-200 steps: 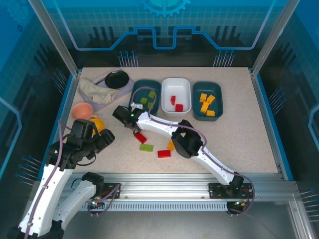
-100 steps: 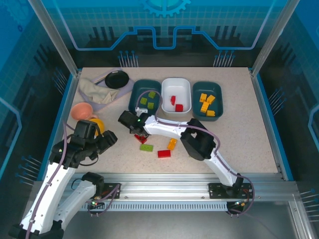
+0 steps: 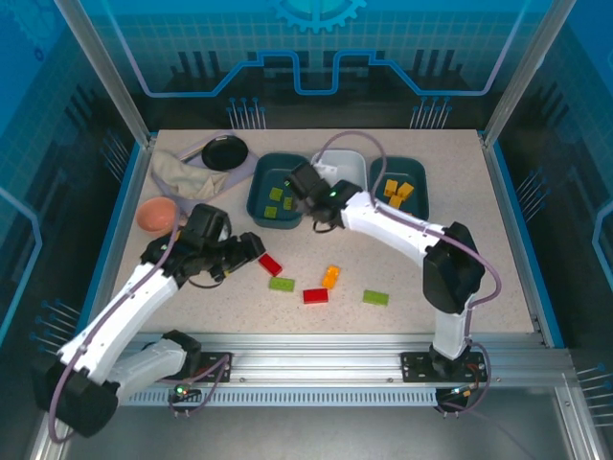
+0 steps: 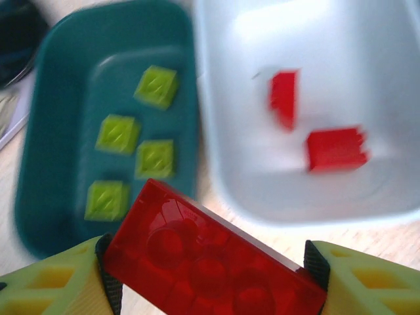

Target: Sort the legos into containers by color

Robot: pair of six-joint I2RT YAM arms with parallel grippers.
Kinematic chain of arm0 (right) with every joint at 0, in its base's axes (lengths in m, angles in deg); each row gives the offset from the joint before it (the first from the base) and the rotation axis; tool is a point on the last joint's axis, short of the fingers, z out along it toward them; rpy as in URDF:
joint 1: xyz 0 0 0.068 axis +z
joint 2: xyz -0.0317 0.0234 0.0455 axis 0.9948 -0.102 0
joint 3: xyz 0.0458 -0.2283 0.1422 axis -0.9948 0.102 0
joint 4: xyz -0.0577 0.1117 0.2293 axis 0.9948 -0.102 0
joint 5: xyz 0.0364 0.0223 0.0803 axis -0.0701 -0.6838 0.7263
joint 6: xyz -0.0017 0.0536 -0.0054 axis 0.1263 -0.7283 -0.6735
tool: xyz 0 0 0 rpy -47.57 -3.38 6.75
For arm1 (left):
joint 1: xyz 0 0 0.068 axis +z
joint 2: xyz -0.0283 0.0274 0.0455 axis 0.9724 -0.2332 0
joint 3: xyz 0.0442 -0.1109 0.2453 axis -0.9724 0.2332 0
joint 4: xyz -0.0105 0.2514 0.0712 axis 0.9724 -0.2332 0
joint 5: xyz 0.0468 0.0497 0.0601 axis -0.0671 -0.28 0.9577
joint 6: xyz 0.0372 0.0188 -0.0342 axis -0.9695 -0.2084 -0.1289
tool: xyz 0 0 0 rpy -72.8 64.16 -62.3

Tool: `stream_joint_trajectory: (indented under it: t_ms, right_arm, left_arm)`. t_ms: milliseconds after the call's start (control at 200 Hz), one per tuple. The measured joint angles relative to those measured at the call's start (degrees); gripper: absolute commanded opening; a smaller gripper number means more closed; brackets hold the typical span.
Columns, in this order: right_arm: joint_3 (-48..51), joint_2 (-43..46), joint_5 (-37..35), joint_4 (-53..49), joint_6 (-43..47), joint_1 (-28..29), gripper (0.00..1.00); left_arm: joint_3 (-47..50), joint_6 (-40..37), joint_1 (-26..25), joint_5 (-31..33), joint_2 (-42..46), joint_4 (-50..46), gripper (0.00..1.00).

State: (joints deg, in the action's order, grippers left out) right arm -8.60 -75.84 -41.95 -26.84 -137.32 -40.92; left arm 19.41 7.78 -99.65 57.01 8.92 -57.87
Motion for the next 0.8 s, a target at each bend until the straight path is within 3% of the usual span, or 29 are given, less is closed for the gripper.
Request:
stream_joint_trajectory:
  t_ms: [205, 445, 645, 715, 800]
  right_arm:
    - [-11.7, -12.0, 1.5, -0.8, 1.1, -9.3, 0.51]
    - [-33.4, -29.1, 2.4, -5.6, 1.4, -13.8, 0.51]
    - [-41.6, -37.2, 2.4, -9.6, 2.2, -16.3, 0.54]
    - [-43.4, -39.0, 3.0, -11.1, 2.6, -16.7, 0.57]
    - [-44.6, -40.3, 4.0, -12.4, 3.2, -17.1, 0.68]
  left_arm:
    - [-6.1, -0.1, -1.4, 0.0, -10.3, 6.4, 0.81]
    - [-11.7, -1.1, -1.4, -0.1, -17.9, 9.4, 0.81]
    - [-14.4, -1.3, -1.4, -0.2, -20.5, 9.9, 0.81]
    - [-14.6, -1.3, -1.4, -0.2, -20.6, 9.9, 0.81]
    - [-14.6, -1.3, -1.4, -0.2, -20.6, 9.8, 0.81]
